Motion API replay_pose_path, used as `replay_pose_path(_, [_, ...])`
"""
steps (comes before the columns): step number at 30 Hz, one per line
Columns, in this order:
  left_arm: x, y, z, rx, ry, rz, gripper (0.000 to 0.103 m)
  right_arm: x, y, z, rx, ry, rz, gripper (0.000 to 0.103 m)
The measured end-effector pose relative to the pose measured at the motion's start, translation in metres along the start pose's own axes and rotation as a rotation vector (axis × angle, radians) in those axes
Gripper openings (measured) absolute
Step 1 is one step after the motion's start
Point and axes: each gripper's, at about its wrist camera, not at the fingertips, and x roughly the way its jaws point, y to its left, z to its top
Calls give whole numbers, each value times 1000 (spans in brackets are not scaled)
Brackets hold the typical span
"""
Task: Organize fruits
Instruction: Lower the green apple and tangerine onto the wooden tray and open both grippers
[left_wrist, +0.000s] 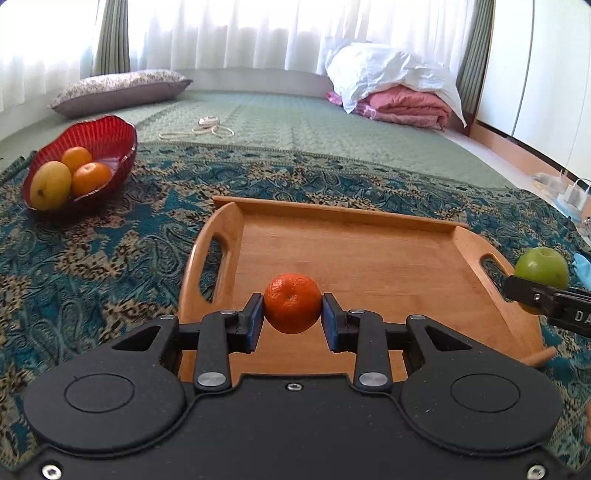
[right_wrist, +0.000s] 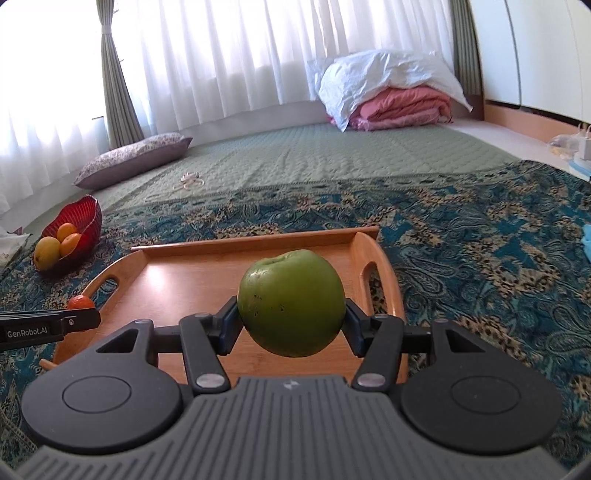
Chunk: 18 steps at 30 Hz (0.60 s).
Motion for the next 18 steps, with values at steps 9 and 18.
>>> replay_pose_path(9, [44,-3,17,3,68,9,31,50,-4,13,25,107,11,60])
replay_pose_path(18, [67,-4,17,2,105,19,31,72,-2,13,17,160,-22,60])
